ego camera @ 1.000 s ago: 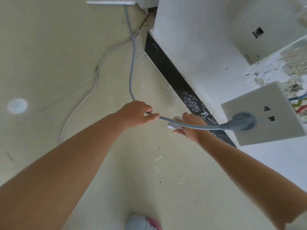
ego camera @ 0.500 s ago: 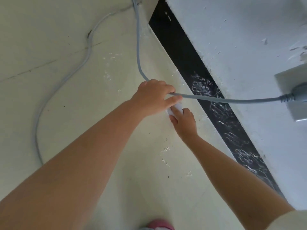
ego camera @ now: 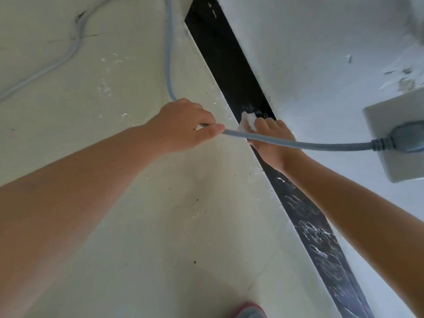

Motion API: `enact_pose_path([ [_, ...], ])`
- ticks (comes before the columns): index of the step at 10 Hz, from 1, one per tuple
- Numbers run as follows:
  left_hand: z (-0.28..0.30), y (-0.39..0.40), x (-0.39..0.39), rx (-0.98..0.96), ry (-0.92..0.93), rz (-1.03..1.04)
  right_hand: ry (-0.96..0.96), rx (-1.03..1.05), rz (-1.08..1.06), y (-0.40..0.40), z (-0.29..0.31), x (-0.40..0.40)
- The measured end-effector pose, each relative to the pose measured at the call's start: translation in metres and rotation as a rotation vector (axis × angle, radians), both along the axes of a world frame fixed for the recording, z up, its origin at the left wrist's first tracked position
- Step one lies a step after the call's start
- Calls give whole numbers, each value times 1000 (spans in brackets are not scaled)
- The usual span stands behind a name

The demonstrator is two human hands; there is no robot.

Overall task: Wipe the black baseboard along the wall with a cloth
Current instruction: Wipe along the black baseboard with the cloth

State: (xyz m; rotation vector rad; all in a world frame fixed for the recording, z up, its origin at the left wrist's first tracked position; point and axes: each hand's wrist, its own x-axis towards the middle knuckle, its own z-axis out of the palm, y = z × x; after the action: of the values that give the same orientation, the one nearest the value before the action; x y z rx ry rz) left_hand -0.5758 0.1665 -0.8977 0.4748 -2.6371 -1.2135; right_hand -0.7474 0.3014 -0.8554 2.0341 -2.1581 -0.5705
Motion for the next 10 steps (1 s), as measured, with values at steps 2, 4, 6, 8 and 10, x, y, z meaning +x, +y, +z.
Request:
enact_pose_path([
  [2, 5, 1, 12, 15, 17, 57, 311, -98, 291, -29, -7, -19],
  [4, 13, 7, 15, 42, -29, 76, 410, 118, 210, -32, -31, -26],
  [6, 18, 12, 14, 89, -72, 138, 491, 130, 231, -22, -22, -34],
  [8, 20, 12, 11, 32, -146, 143, 335, 72, 130, -11, -16, -31],
  [10, 22, 16, 9, -2, -144, 126, 492, 115, 395, 42, -8, -33],
])
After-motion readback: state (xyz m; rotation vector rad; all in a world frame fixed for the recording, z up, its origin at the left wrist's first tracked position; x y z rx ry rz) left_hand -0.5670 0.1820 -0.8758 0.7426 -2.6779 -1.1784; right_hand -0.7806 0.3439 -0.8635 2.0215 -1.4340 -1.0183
